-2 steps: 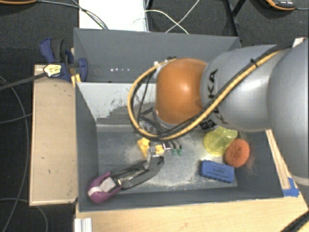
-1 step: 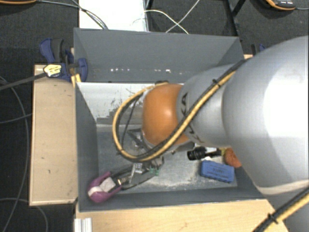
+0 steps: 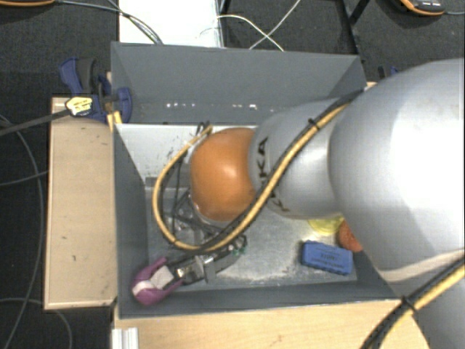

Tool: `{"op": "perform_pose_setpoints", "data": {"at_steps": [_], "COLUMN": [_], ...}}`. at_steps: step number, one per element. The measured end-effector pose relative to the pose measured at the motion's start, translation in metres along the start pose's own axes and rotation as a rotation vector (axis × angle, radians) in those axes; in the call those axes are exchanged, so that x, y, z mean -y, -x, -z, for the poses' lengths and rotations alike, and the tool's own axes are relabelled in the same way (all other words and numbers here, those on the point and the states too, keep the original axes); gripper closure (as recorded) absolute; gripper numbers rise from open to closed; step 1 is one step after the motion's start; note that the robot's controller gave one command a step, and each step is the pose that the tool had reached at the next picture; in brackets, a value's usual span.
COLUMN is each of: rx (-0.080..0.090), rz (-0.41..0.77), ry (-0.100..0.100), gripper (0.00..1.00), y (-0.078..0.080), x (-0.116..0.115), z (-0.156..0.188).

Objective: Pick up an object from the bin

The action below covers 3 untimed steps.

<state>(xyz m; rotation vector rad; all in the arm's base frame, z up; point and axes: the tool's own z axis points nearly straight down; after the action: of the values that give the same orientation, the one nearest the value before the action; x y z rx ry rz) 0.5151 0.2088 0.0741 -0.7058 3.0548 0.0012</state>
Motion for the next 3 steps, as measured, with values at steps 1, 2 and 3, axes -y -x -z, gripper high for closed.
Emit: {"op": "perform_pose_setpoints", "data": {"at_steps": [1,2,3], "rx": [0.002,0.002,0.001], "rz": [-0.256,-0.256,-0.257], "ry": [0.002,0.002,0.002], "gripper": [1.0,1.0,1.0], "y": [0.0007,0.0007,-0.0001], "x": [-0.0266,-0.0266,-0.0266], "z": [0.0008,0.0008,0.004]}}
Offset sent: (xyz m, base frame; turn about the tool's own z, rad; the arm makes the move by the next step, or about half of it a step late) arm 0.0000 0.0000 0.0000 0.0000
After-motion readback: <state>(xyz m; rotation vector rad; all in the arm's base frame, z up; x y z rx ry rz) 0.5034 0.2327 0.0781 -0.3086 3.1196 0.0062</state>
